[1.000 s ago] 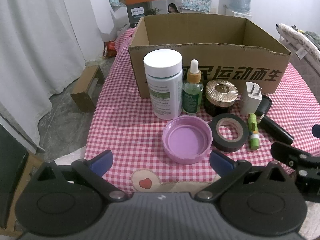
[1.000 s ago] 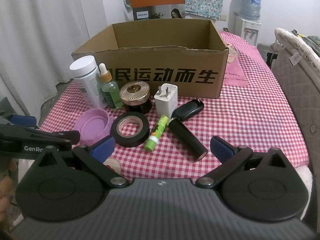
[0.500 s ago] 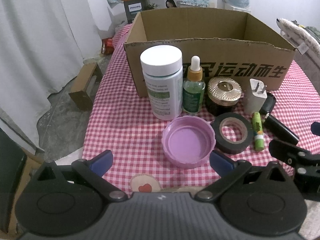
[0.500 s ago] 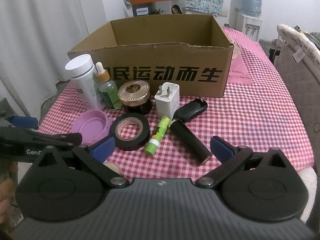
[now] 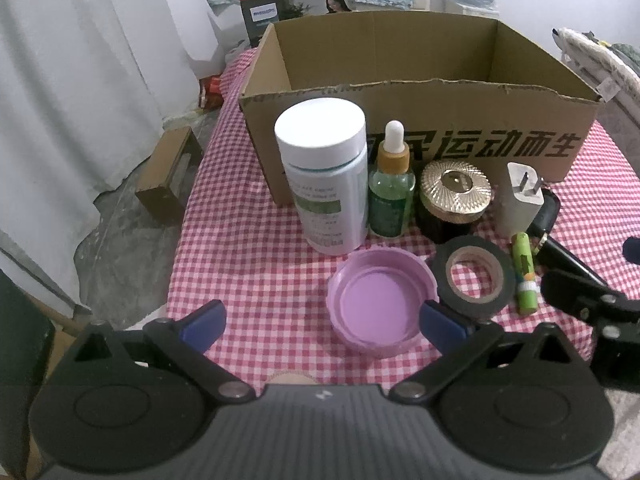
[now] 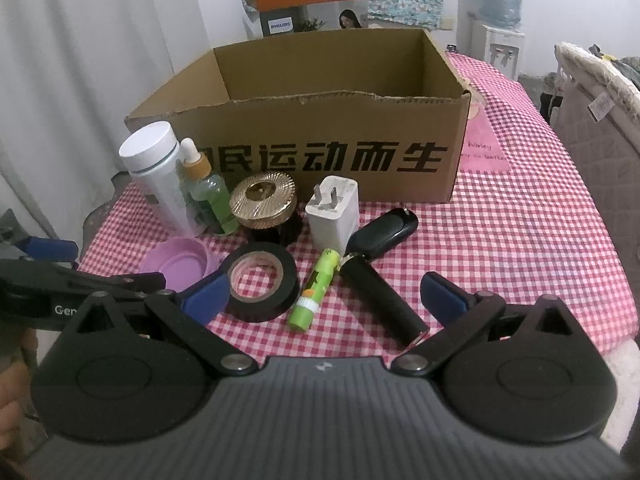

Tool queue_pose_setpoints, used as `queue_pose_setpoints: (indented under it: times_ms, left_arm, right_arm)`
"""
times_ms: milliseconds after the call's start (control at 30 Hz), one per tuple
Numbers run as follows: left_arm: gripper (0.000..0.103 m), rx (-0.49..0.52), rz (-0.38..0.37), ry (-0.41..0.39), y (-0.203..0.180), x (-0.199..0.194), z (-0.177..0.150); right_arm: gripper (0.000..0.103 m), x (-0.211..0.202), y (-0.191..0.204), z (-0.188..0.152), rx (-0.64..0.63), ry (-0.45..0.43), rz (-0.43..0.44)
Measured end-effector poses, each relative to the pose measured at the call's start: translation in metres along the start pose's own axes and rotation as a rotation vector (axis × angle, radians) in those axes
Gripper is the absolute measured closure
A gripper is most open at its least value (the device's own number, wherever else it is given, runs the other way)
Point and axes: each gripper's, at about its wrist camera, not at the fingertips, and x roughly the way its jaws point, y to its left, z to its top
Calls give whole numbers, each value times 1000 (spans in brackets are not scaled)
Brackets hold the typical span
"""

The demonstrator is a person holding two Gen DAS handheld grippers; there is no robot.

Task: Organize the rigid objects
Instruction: 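Lower the right tool onto the black cylinder and close its fingers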

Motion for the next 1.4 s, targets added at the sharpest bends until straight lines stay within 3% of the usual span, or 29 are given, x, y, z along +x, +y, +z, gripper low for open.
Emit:
queue_pose_setpoints:
  times_ms: [167, 400, 533, 700, 900, 1033, 1100, 1233, 1400]
  left_arm:
    - [0, 23, -29, -21, -4, -1, 6]
    - [0, 147, -212, -120, -28, -15, 8]
    - [2, 240, -328, -157, -52, -18, 7]
    - [8, 324, -478, -152, -84, -19, 2]
    - [34, 348, -514, -72, -110, -6, 0]
    - [35, 366, -517, -58, -118, -4, -4]
    - [36, 378, -518, -57, -123, -5, -6]
    - [37, 401, -526, -41, -130, 1, -7]
    - [37, 421, -546, -32, -140, 3, -7]
  right_arm:
    - [1, -10, -17, 5, 11, -53, -17]
    - [2, -28, -64, 6, 21, -84, -96]
    - [5, -28, -93, 4, 77, -48, -42]
    - [25, -14, -107, 11, 104, 18, 91]
    - [55, 28, -94, 25, 63, 165, 221]
    - [64, 54, -81, 30, -5, 248, 254]
    - [75, 63, -77, 29, -22, 282, 272]
    - [81, 69, -77, 27, -3, 298, 282]
    - [82, 61, -103, 19, 162, 308, 289]
